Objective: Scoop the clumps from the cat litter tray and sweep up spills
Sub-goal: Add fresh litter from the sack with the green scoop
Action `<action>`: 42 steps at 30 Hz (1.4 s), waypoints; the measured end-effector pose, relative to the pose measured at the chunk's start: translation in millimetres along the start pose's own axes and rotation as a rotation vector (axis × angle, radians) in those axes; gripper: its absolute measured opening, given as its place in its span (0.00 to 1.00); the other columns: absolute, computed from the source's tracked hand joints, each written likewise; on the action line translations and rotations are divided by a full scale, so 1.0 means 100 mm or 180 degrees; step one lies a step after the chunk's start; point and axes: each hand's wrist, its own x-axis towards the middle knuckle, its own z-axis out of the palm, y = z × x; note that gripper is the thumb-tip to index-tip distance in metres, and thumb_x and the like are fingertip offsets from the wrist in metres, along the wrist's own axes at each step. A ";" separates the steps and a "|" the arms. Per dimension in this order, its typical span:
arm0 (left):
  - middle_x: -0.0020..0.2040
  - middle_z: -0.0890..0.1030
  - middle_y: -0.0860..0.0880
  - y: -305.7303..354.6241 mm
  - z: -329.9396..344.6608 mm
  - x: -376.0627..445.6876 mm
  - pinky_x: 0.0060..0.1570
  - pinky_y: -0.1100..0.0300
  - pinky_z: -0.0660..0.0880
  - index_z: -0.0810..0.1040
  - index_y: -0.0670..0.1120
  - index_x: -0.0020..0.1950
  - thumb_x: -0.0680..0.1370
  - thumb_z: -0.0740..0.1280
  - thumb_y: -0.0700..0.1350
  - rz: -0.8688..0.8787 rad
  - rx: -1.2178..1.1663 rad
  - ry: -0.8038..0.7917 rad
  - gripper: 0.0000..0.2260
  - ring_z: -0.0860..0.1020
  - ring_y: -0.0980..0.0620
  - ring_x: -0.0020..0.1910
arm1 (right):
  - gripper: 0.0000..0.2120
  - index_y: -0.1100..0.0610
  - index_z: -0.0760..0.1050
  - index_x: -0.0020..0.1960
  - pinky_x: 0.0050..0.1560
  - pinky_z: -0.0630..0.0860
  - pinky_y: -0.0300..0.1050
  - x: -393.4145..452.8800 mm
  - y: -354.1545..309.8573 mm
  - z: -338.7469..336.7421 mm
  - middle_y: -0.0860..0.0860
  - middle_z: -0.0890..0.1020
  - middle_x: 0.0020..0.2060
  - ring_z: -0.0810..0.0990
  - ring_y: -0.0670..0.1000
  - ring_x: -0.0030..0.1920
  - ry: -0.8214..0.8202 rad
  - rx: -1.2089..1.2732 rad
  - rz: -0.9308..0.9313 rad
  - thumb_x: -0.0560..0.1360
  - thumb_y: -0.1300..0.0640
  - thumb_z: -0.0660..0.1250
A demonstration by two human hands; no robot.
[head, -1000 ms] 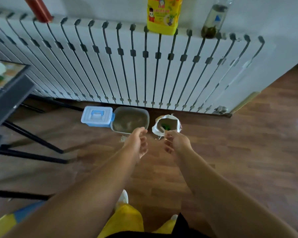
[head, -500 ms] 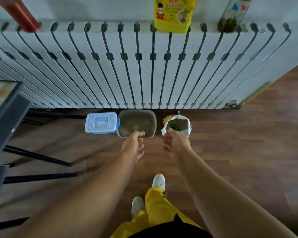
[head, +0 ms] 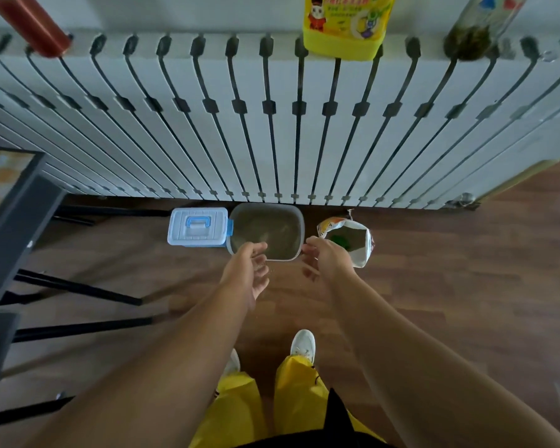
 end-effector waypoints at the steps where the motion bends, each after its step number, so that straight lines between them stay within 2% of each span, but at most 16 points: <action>1: 0.58 0.81 0.46 -0.01 0.03 0.03 0.58 0.50 0.74 0.84 0.47 0.56 0.79 0.66 0.46 -0.0032 0.0007 0.0000 0.10 0.78 0.47 0.61 | 0.07 0.56 0.79 0.46 0.46 0.76 0.49 0.04 0.01 -0.02 0.53 0.81 0.42 0.78 0.52 0.43 0.0033 0.0039 0.0015 0.79 0.55 0.66; 5: 0.58 0.81 0.46 -0.06 0.22 0.12 0.66 0.47 0.73 0.83 0.46 0.55 0.81 0.62 0.44 -0.0098 0.0050 0.0017 0.10 0.78 0.47 0.61 | 0.05 0.56 0.80 0.47 0.51 0.78 0.49 0.19 0.12 -0.04 0.54 0.82 0.45 0.79 0.52 0.45 0.0104 0.0326 0.0200 0.78 0.56 0.67; 9: 0.54 0.83 0.48 -0.06 0.38 0.26 0.64 0.47 0.75 0.82 0.48 0.54 0.80 0.62 0.45 -0.0114 0.0191 -0.0036 0.10 0.79 0.47 0.57 | 0.06 0.57 0.80 0.48 0.53 0.79 0.50 0.32 0.22 0.03 0.54 0.82 0.45 0.80 0.52 0.46 0.0175 0.0573 0.0314 0.78 0.56 0.67; 11: 0.53 0.83 0.48 -0.04 0.41 0.38 0.62 0.46 0.76 0.83 0.49 0.53 0.79 0.63 0.46 -0.0083 0.0290 -0.0072 0.09 0.80 0.47 0.56 | 0.06 0.57 0.80 0.49 0.54 0.79 0.50 0.41 0.26 0.08 0.54 0.83 0.46 0.81 0.53 0.47 0.0204 0.0666 0.0284 0.79 0.55 0.67; 15: 0.55 0.83 0.47 -0.04 0.37 0.67 0.49 0.52 0.79 0.83 0.48 0.54 0.79 0.63 0.47 -0.0065 0.0326 -0.0189 0.10 0.81 0.46 0.55 | 0.07 0.56 0.80 0.52 0.59 0.78 0.53 0.61 0.37 0.16 0.55 0.83 0.51 0.81 0.54 0.53 0.0296 0.0812 0.0176 0.80 0.54 0.66; 16: 0.57 0.82 0.46 -0.05 0.34 0.75 0.50 0.51 0.80 0.83 0.48 0.54 0.79 0.64 0.47 -0.0096 0.0315 -0.0212 0.10 0.81 0.46 0.56 | 0.07 0.56 0.80 0.52 0.59 0.78 0.53 0.68 0.41 0.18 0.55 0.83 0.52 0.81 0.54 0.54 0.0334 0.0835 0.0159 0.80 0.54 0.66; 18: 0.60 0.82 0.45 -0.07 0.26 0.98 0.58 0.49 0.79 0.83 0.47 0.55 0.79 0.65 0.46 -0.0214 0.0304 -0.0293 0.10 0.81 0.45 0.59 | 0.06 0.55 0.80 0.51 0.60 0.78 0.54 0.86 0.53 0.26 0.55 0.83 0.52 0.81 0.54 0.54 0.0463 0.0948 0.0142 0.80 0.54 0.67; 20: 0.62 0.81 0.44 -0.08 0.18 1.15 0.63 0.47 0.77 0.83 0.46 0.57 0.79 0.66 0.46 -0.0324 0.0248 -0.0319 0.10 0.81 0.45 0.61 | 0.06 0.55 0.80 0.52 0.59 0.78 0.54 0.98 0.61 0.30 0.55 0.83 0.52 0.82 0.54 0.53 0.0520 0.1042 0.0121 0.79 0.54 0.68; 22: 0.62 0.81 0.45 -0.11 0.07 1.39 0.64 0.47 0.76 0.83 0.46 0.58 0.78 0.68 0.46 -0.0374 0.0275 -0.0332 0.11 0.81 0.46 0.59 | 0.07 0.56 0.80 0.52 0.57 0.79 0.53 1.17 0.75 0.39 0.55 0.84 0.52 0.82 0.54 0.53 0.0590 0.1136 0.0113 0.79 0.53 0.68; 26: 0.56 0.80 0.46 -0.24 -0.17 2.02 0.65 0.50 0.76 0.81 0.44 0.61 0.78 0.69 0.46 -0.0391 0.0362 -0.0350 0.13 0.80 0.45 0.62 | 0.07 0.54 0.82 0.52 0.56 0.79 0.52 1.65 1.09 0.60 0.53 0.85 0.51 0.83 0.54 0.53 0.0606 0.1239 0.0109 0.79 0.52 0.68; 30: 0.52 0.78 0.48 -0.50 -0.39 2.72 0.61 0.53 0.75 0.80 0.45 0.62 0.78 0.67 0.45 -0.0360 0.0415 -0.0331 0.14 0.79 0.49 0.54 | 0.06 0.54 0.82 0.49 0.41 0.78 0.47 2.20 1.47 0.72 0.53 0.84 0.47 0.82 0.53 0.46 0.0537 0.1180 0.0131 0.78 0.53 0.69; 35: 0.52 0.80 0.47 -0.91 -0.57 3.65 0.56 0.53 0.79 0.82 0.47 0.59 0.76 0.70 0.46 -0.0398 -0.0005 -0.0417 0.12 0.81 0.49 0.50 | 0.05 0.54 0.82 0.47 0.53 0.79 0.51 3.02 1.91 0.81 0.53 0.84 0.49 0.82 0.53 0.50 0.0397 0.0987 0.0255 0.78 0.53 0.70; 40: 0.53 0.79 0.45 -1.25 -0.58 4.44 0.58 0.52 0.78 0.81 0.47 0.61 0.78 0.69 0.44 -0.0307 -0.0356 -0.0619 0.12 0.80 0.48 0.49 | 0.06 0.55 0.82 0.48 0.47 0.77 0.48 3.86 2.26 0.84 0.51 0.83 0.45 0.81 0.51 0.47 0.0261 0.0715 0.0160 0.78 0.53 0.70; 42: 0.52 0.79 0.46 -1.32 -0.54 4.65 0.53 0.55 0.79 0.81 0.46 0.61 0.78 0.68 0.44 -0.0256 -0.0376 -0.0585 0.12 0.80 0.49 0.48 | 0.07 0.55 0.82 0.49 0.47 0.77 0.48 4.10 2.35 0.84 0.51 0.83 0.44 0.82 0.51 0.47 0.0190 0.0559 0.0046 0.78 0.52 0.69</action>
